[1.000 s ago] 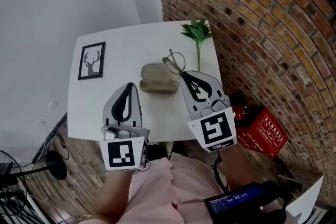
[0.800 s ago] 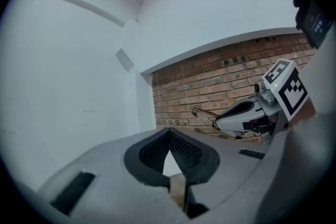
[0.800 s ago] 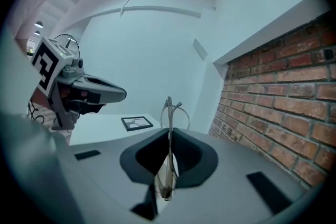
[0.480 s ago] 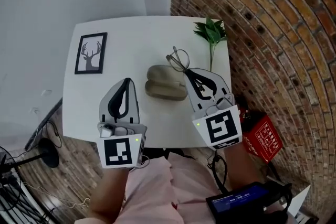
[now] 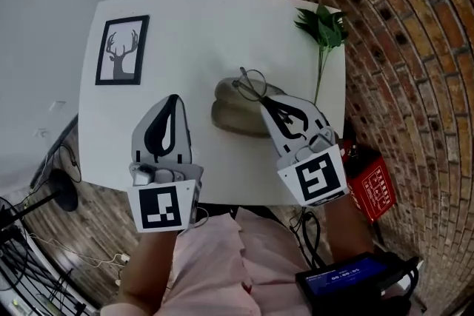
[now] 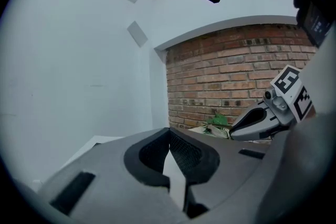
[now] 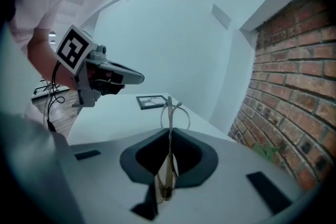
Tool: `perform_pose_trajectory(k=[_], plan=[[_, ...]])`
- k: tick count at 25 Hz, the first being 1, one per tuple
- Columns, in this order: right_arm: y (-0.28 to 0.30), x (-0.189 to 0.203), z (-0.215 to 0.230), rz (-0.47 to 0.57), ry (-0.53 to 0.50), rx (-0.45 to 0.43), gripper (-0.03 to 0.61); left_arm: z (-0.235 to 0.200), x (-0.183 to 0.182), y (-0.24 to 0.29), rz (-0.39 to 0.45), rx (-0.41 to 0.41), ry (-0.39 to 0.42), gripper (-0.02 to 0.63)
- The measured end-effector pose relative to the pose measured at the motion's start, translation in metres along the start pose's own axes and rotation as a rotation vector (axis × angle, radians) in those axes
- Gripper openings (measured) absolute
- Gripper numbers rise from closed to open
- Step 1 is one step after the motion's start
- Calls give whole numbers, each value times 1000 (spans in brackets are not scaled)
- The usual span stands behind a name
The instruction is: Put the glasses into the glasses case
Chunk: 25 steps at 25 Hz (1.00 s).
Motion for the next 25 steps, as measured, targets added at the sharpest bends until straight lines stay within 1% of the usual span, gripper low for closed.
perform_pose_trajectory(k=[2, 7, 11, 14, 25], plan=[[5, 6, -3, -10, -30, -34, 18, -4, 7, 3, -13, -1, -11, 9], [13, 21, -13, -58, -17, -87, 18, -9, 22, 8, -37, -6, -35, 9], [17, 29, -19, -106, -82, -134, 18, -9, 31, 10, -51, -7, -47, 9], [18, 33, -23, -116, -112, -148, 18, -9, 35, 10, -64, -9, -56, 9], [24, 43, -41, -130, -167, -197, 18, -12, 43, 4, -87, -18, -64, 9]])
Point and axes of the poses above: the fingertips, and each gripper's own axes: y forward along the fingers, z to its right, x out of its underside, the point moved 9 cm from there along -y, backward along the fingers, and after that the axes turned 13 degrees about x, right-handed, at the moved point
